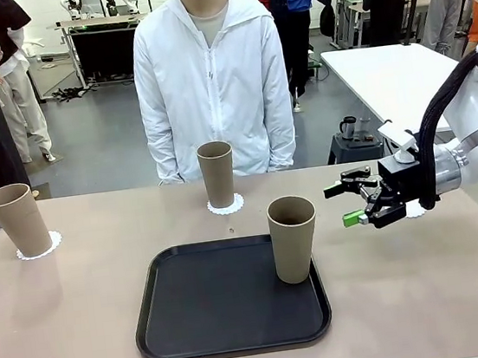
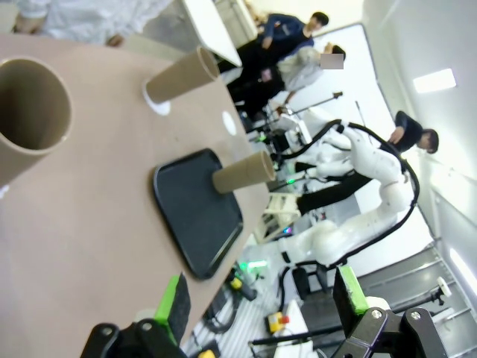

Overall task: Place coasters on the table and set cups on them.
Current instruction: Take one Reusable plastic cup from the Flat Tray and place it on a coaster set by the human.

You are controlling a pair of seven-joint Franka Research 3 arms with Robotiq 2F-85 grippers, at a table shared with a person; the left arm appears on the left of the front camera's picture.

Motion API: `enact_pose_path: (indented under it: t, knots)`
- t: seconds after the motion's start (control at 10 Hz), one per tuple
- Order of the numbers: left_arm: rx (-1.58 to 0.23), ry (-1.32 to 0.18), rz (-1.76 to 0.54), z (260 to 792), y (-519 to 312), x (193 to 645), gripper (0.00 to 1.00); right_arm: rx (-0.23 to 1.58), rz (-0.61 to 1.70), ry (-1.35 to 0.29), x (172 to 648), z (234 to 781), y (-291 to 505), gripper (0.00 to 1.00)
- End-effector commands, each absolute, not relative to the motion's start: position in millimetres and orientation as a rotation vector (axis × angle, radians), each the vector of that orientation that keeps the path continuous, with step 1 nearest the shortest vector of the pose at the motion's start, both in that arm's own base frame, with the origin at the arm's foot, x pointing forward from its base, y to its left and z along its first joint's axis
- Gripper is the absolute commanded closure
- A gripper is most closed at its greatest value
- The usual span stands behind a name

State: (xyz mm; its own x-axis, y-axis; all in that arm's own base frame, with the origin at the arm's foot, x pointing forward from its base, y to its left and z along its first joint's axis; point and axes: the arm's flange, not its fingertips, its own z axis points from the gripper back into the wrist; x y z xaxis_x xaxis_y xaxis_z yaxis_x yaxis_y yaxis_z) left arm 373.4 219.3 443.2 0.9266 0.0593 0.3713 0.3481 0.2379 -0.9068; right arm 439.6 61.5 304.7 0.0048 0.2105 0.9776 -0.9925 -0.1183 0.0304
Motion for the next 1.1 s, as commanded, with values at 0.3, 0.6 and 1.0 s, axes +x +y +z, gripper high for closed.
enact_pose_path:
  t: [0.3,0.6,1.0]
  knots:
    - [-1.323,-0.363,-0.192,444,220,372,0.0,1.115,1.391,-0.941,451,275,78,0.0]
    - [-1.323,-0.363,-0.192,444,220,372,0.0,1.139,1.411,-0.944,448,264,95,0.0]
    - [-1.323,-0.363,-0.192,444,220,372,0.0,1.186,1.446,-0.93,444,258,113,0.0]
